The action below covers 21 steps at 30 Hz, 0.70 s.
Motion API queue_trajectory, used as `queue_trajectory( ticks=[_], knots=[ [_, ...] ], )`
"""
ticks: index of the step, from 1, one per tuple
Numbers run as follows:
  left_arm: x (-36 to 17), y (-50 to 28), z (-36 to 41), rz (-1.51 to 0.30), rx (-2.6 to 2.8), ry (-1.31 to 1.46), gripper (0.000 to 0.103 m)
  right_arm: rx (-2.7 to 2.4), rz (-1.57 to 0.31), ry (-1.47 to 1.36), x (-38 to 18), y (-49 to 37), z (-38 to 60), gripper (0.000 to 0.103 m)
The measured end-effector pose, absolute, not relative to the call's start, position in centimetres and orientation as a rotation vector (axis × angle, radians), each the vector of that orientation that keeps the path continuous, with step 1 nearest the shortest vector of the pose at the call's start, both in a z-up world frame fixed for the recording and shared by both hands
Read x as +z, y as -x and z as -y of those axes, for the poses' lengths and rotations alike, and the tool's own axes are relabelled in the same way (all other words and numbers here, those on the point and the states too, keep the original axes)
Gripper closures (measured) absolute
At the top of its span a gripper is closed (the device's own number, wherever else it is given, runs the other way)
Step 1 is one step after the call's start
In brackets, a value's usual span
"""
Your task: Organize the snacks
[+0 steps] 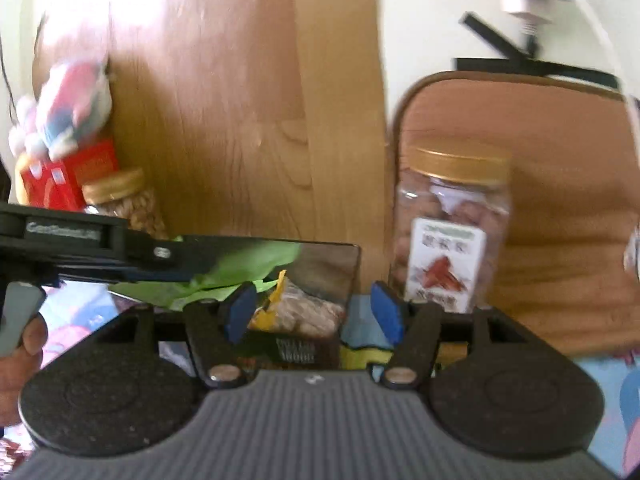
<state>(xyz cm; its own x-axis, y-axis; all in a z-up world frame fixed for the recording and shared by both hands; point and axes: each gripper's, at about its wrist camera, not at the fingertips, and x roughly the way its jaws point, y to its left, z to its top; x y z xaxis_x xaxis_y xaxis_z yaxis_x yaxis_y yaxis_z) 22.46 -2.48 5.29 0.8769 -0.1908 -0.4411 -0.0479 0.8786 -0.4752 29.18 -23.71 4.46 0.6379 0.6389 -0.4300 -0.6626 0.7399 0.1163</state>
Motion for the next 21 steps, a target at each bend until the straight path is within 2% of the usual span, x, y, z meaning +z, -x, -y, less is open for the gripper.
queue_trajectory(
  ticks=[5,14,21],
  knots=[
    [5.2,-16.2,4.5,-0.510,-0.054,0.392,0.059,0.808,-0.504,-0.123,3.6,-24.5,28.6,0.038],
    [0.0,-8.4,8.8,-0.597,0.032,0.334,0.059,0.772,-0.567,-0.390,-1.3,-15.8,33.5,0.038],
    [-1.9,-6.4,11.6,-0.570,0.093,0.240,0.059,0.736,-0.573,-0.223,-2.2,-12.5,32.0,0.038]
  ],
)
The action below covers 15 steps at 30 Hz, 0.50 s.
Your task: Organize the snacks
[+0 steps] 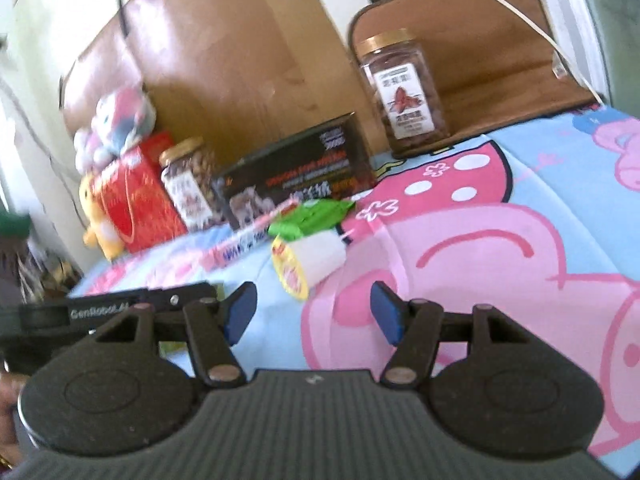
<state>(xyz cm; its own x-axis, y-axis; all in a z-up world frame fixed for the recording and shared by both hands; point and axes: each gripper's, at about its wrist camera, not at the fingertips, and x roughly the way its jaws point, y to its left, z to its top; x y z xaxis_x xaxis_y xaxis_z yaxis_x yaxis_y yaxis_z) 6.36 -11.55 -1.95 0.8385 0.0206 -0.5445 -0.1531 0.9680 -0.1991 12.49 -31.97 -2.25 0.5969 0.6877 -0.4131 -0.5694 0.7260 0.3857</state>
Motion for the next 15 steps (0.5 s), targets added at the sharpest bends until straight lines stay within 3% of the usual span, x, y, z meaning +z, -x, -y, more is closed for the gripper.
queue_trajectory(
  ticks=[15],
  knots=[
    [-2.5,-5.9,13.5,-0.559,0.160,0.139,0.058,0.730,-0.566,-0.187,-3.2,-11.7,31.4,0.038]
  ],
)
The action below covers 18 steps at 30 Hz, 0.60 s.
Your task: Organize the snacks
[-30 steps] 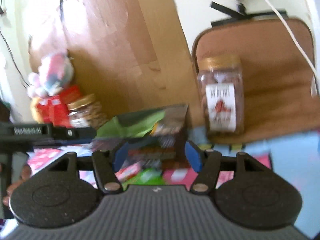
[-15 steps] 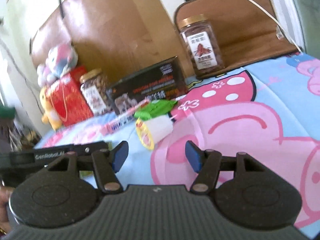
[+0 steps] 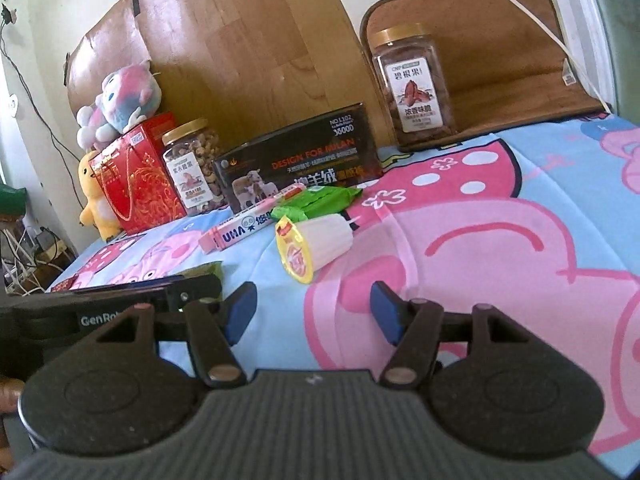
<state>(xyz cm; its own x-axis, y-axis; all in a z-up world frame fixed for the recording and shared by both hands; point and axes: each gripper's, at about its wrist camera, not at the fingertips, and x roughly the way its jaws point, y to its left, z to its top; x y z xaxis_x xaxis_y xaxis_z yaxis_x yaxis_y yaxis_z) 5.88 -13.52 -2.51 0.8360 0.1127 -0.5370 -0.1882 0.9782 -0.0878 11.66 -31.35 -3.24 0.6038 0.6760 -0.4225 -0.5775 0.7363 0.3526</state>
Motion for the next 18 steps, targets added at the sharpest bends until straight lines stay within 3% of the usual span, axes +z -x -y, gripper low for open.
queue_trajectory(
  ticks=[18],
  knots=[
    [-2.81,-6.84,13.89,-0.544,0.195,0.080,0.054,0.719,-0.568,-0.192,-3.22,-11.71,31.49,0.038]
  ],
)
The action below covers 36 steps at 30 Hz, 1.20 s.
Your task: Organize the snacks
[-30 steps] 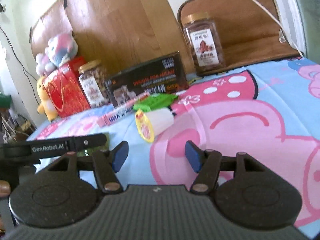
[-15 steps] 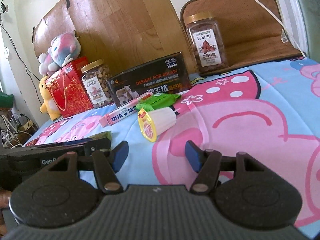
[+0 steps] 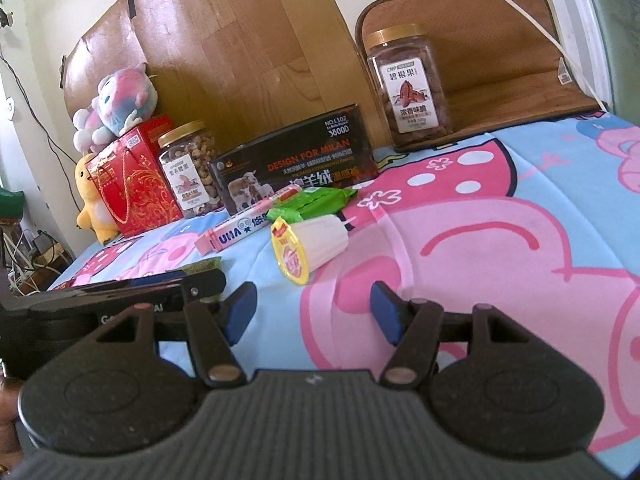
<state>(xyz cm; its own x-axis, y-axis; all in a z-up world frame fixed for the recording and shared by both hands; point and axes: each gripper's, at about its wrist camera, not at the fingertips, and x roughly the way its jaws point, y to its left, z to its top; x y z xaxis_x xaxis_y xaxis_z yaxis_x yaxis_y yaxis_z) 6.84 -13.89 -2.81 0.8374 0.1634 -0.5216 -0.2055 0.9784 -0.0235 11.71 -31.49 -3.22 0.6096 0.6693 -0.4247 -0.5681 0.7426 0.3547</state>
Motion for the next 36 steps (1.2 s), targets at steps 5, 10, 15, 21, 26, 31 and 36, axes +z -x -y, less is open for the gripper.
queue_trajectory(
  ticks=[5,10,15,21,26,31,36],
  knots=[
    [-2.8,-7.4,13.8,-0.549,0.230,0.067,0.054,0.720,-0.567,-0.193,-3.2,-11.8,31.5,0.038],
    [-2.8,-7.9,13.7,-0.555,0.263,0.053,0.054,0.722,-0.565,-0.197,-3.2,-11.9,31.6,0.038],
    [-2.9,-8.2,14.0,-0.563,0.269,0.022,0.050,0.721,-0.561,-0.203,-3.3,-11.6,31.6,0.038],
    [-2.9,-9.0,13.3,-0.573,0.307,0.015,0.041,0.722,-0.559,-0.207,-3.3,-11.6,31.7,0.038],
    [-3.2,-10.0,12.1,-0.647,0.340,0.062,0.000,0.721,-0.558,-0.215,-3.2,-11.4,31.8,0.038],
    [-3.4,-10.3,12.4,-0.678,0.364,0.034,0.000,0.722,-0.558,-0.215,-3.2,-11.5,31.8,0.038],
    [-3.6,-9.6,11.7,-0.673,0.359,0.102,0.000,0.717,-0.564,-0.215,-3.3,-11.7,31.8,0.038]
  ],
)
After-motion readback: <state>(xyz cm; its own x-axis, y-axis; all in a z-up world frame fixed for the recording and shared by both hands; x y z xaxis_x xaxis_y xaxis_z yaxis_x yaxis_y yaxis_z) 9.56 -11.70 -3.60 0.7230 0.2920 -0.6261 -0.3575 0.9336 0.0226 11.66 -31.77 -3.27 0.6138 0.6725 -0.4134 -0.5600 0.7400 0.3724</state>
